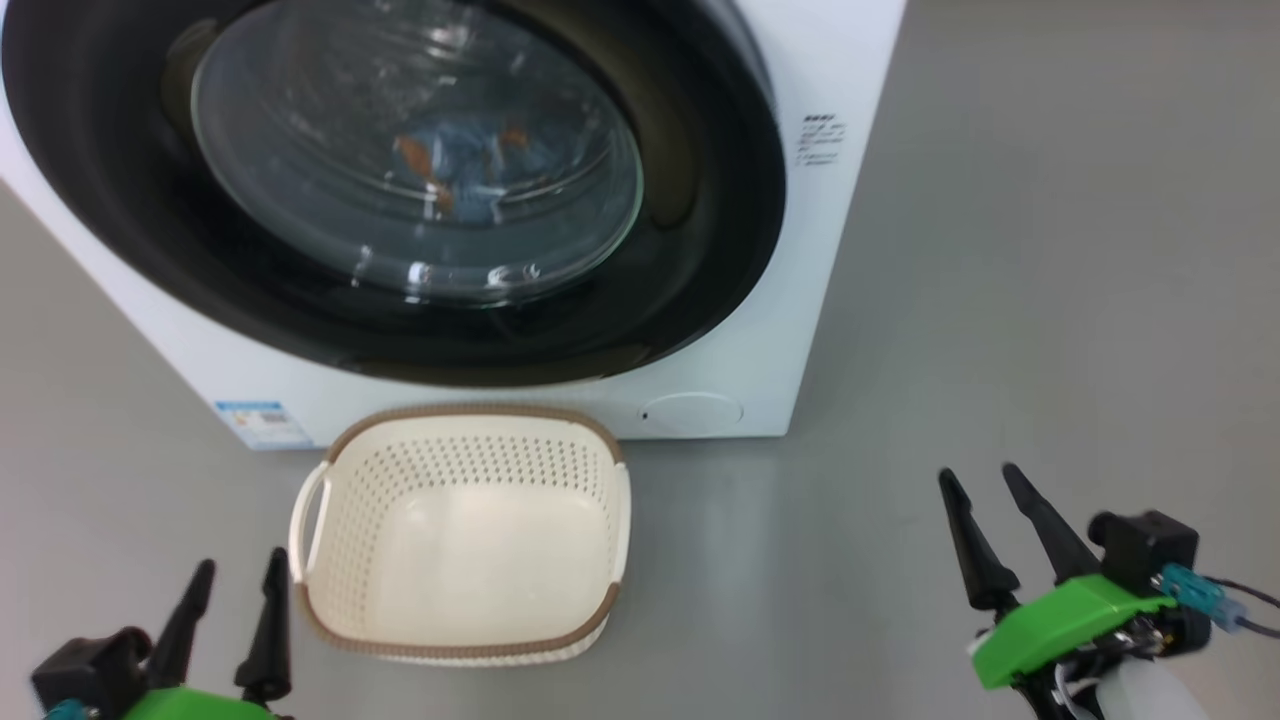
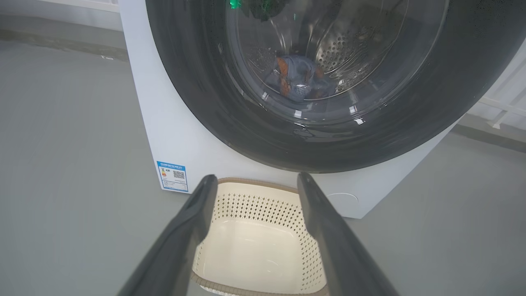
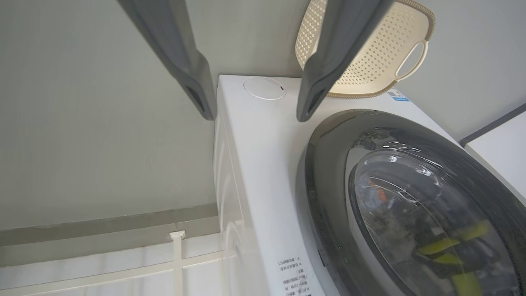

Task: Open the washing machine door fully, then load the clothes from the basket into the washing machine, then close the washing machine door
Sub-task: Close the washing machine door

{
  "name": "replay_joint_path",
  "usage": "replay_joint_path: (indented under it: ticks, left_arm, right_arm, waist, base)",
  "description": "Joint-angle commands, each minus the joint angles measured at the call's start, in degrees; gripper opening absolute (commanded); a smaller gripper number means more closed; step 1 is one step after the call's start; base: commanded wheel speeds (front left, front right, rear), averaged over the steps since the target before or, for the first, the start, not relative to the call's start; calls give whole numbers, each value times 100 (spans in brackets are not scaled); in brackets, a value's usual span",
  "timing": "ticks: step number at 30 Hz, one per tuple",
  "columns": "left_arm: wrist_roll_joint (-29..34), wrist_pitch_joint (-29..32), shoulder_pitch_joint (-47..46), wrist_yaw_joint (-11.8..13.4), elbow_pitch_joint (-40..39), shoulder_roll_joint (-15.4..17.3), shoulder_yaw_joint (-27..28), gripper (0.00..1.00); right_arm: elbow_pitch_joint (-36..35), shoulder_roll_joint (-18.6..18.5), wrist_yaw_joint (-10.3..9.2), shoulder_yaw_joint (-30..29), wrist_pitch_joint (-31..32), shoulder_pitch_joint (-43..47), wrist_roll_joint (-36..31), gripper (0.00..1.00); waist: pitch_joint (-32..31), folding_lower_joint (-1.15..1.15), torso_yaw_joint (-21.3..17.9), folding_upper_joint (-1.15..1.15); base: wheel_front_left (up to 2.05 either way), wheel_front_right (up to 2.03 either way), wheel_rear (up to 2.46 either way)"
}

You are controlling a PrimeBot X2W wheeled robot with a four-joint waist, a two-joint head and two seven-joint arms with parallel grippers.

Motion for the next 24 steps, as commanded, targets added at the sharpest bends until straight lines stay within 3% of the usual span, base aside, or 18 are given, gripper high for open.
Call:
replay_joint_path:
  ticks: [1, 11, 24]
  left_arm:
    - [115, -37, -26, -9, -199, 166, 313, 100]
    - [315, -37, 337, -9, -286, 189, 429, 100]
    - [439, -37, 411, -9, -331, 157, 482, 100]
  right_arm:
    - [-167, -71, -33, 72, -28, 121, 74, 100]
    - [-282, -270, -33, -212, -28, 691, 113, 100]
    - [-385, -209, -33, -336, -28, 826, 75, 100]
  waist:
    - [-214, 0, -191, 0]
    - [-504, 0, -380, 0]
    - [-480, 0, -392, 0]
  base:
    - [0, 0, 0]
    - [0, 0, 0]
    - [0, 0, 0]
